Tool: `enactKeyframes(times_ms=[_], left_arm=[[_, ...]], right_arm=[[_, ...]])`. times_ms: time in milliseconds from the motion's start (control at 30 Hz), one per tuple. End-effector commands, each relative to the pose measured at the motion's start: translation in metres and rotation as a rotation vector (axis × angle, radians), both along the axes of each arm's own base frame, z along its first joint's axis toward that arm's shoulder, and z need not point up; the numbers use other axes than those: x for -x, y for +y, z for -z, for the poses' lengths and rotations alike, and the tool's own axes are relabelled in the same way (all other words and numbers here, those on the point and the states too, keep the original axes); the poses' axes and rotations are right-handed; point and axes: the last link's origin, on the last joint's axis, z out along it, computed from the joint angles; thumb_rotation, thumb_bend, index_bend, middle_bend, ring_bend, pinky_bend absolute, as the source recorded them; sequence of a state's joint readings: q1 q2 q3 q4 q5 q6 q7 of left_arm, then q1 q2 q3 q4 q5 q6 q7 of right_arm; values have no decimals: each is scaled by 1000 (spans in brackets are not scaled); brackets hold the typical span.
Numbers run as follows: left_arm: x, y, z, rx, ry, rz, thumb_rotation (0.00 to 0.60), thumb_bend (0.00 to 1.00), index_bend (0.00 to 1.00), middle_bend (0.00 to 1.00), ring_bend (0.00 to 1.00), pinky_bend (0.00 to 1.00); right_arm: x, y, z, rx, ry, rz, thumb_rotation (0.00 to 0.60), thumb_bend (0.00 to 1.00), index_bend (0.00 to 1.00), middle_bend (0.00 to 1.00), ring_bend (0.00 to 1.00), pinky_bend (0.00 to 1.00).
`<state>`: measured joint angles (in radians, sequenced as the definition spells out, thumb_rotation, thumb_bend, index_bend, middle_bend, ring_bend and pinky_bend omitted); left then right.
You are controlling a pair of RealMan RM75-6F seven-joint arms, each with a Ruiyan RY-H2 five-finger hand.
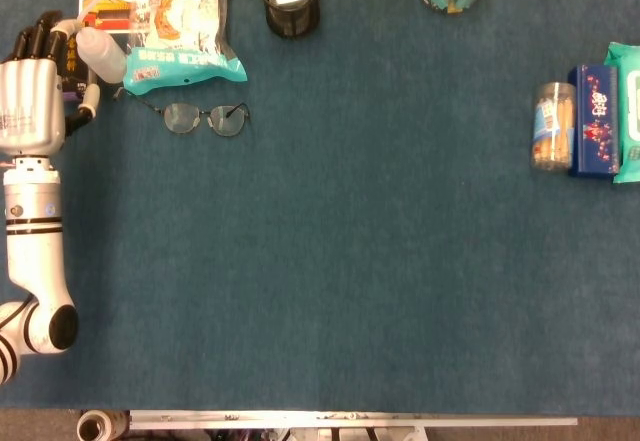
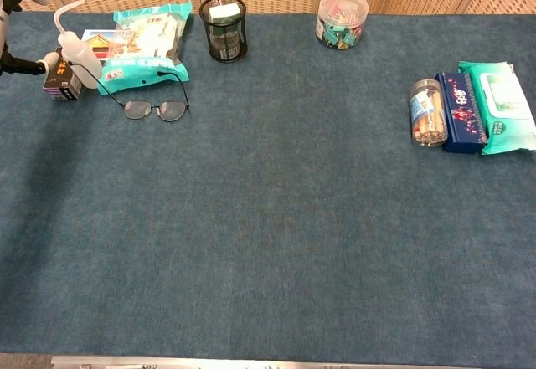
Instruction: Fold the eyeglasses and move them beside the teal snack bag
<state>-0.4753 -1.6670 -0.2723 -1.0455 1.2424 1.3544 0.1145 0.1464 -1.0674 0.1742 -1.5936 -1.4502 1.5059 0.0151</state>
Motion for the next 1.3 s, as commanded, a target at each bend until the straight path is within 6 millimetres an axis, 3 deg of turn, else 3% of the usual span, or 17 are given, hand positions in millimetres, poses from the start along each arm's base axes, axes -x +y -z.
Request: enactKeyframes(times_ms=[33, 700, 1300], left_arm=[[3, 3, 8, 8, -14, 5, 600, 252, 228, 191, 237, 552], [-6, 12, 22, -5, -110, 75, 600, 252, 230, 191, 234, 535], [-34, 10, 44, 61, -136, 139, 600, 251, 230, 191, 234, 533]], right_arm=[[0, 0, 0, -2, 1, 2, 600, 174, 226, 337, 316, 540], [2, 5, 4, -13, 1, 16, 600, 174, 226, 337, 316, 540], [6, 9, 6, -22, -2, 27, 600, 174, 226, 337, 316, 540]])
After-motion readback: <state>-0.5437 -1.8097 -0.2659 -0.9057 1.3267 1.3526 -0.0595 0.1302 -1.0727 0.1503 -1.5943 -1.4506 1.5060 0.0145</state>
